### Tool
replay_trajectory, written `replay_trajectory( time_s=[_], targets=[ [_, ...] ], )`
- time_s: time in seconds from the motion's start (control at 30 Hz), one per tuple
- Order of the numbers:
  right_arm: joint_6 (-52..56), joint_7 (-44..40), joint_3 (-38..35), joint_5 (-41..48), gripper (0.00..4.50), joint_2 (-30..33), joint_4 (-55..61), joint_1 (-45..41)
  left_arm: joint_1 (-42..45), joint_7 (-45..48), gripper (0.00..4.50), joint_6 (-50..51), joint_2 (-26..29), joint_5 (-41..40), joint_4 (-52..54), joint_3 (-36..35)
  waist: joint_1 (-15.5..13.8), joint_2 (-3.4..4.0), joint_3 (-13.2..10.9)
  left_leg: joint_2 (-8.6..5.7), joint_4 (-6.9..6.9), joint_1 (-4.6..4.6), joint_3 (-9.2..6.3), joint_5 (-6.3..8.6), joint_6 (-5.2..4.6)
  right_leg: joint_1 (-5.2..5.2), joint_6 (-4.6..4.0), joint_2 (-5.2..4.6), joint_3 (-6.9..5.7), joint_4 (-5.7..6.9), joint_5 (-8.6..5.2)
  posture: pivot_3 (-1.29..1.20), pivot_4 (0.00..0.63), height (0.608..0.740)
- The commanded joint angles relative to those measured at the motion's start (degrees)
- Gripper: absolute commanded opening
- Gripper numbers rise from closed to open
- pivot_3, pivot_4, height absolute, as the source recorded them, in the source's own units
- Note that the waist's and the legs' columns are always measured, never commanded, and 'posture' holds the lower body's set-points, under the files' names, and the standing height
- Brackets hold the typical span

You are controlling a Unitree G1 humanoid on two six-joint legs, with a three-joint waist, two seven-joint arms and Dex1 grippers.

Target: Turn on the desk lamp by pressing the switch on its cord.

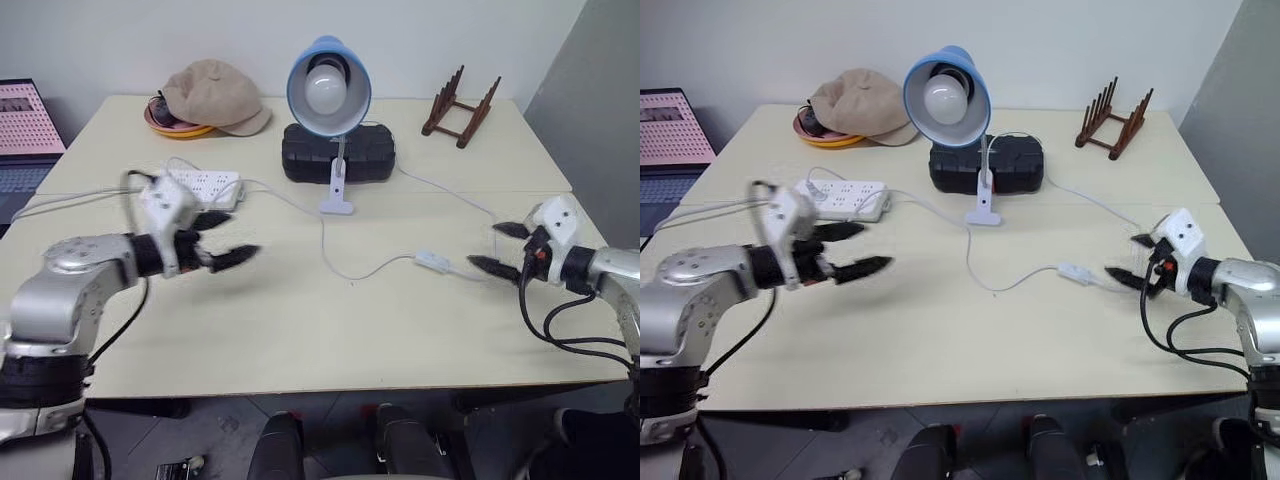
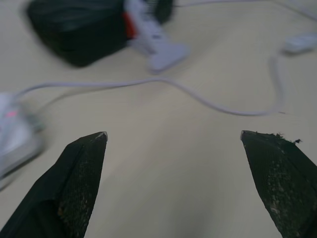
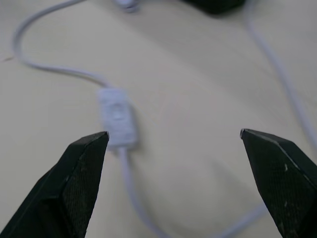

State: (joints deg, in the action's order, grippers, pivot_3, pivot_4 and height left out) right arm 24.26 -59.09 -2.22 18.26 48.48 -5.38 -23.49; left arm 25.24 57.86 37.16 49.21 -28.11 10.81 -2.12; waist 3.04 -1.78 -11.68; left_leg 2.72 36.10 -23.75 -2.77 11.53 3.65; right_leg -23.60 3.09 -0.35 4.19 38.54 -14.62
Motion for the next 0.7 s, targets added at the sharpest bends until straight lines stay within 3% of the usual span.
replay_trajectory(
  time_s=[0.03, 0.27, 0.6, 0.7],
  targets=[
    [0.1, -2.07, 3.0, -0.84, 4.46, -2.36, -3.7, -4.29, 3.81, 2.63, 4.5, -2.44, -1.7, 1.9, 1.01, 5.06, 0.2, 0.0, 0.0, 0.0, 0.0, 0.0, 0.0, 0.0, 0.0, 0.0, 0.0, 0.0, 0.0, 0.0, 0.0, 0.0, 0.15, 0.74],
    [-0.98, -3.81, 6.85, -2.98, 4.46, -7.46, -12.27, -9.62, 7.59, 7.12, 4.5, -7.55, -4.33, 5.33, 0.17, 11.37, 0.29, 0.02, -0.01, 0.02, -0.03, -0.07, -0.04, 0.0, -0.01, -0.11, -0.01, 0.07, 0.0, 0.07, -0.02, 0.0, 0.15, 0.74],
    [0.47, -7.24, 6.53, -2.85, 4.46, -8.6, -18.94, -11.41, 6.75, 8.28, 4.5, -9.73, -4.52, 6.89, -0.93, 10.63, 0.21, 0.03, -0.02, 0.02, -0.01, -0.08, -0.05, 0.0, -0.01, -0.11, 0.01, 0.06, 0.0, 0.09, -0.04, 0.0, 0.15, 0.74],
    [0.75, -7.47, 5.96, -2.43, 3.99, -9.0, -19.71, -11.8, 6.52, 8.29, 4.5, -9.82, -4.42, 6.81, -0.93, 10.37, 0.21, 0.03, -0.02, 0.02, -0.01, -0.07, -0.05, 0.0, -0.01, -0.11, 0.01, 0.06, -0.01, 0.12, -0.04, 0.0, 0.15, 0.74]
  ],
)
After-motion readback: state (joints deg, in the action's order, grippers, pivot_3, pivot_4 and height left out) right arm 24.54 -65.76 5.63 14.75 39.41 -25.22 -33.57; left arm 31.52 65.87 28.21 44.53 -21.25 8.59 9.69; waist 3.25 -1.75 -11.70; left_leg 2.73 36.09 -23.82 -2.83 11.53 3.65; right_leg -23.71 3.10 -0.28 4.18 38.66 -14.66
